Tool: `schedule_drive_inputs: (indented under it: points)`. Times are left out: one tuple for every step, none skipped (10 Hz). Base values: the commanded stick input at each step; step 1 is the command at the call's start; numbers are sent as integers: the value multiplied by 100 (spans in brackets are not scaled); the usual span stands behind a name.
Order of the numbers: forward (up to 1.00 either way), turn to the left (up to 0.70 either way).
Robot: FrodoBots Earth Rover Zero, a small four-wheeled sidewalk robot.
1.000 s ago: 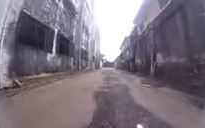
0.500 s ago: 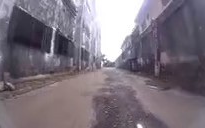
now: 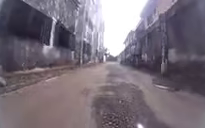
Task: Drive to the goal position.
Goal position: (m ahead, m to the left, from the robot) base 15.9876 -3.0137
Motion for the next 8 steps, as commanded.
schedule_drive_inputs:
  points:
    - [70, 0]
    - [70, 0]
    - [70, 0]
    - [70, 0]
    - [70, 0]
    - [70, -6]
    - [70, -20]
    - [70, -35]
